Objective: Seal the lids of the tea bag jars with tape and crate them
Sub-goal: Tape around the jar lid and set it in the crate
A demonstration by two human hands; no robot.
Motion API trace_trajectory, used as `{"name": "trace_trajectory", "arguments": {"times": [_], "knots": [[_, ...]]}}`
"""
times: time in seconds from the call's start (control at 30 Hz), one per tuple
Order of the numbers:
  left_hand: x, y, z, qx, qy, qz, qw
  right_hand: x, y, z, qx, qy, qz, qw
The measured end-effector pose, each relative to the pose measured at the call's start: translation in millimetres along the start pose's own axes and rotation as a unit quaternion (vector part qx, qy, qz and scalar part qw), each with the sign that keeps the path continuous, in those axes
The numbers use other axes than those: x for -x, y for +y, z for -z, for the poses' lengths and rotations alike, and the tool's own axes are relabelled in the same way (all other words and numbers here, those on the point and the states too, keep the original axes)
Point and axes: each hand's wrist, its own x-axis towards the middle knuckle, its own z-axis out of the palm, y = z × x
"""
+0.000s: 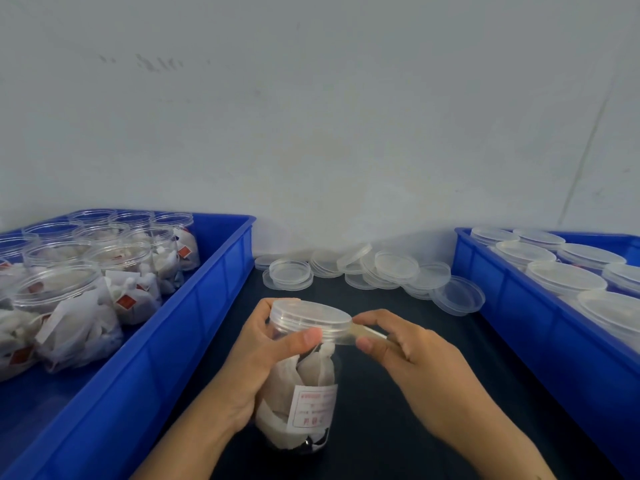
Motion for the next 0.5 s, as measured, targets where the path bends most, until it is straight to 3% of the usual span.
{"name": "trace_trajectory", "arguments": {"times": [0.3,0.5], "knots": [[0,-2,2,0.027,-0.045,-0.003,0.999,-7,2,-8,-0.020,0.014,0.021,0.999],[4,1,-4,-0.042,-0.034,-0.047,0.997,-4,1,-15,0.010,0.039,0.017,0.999]]}}
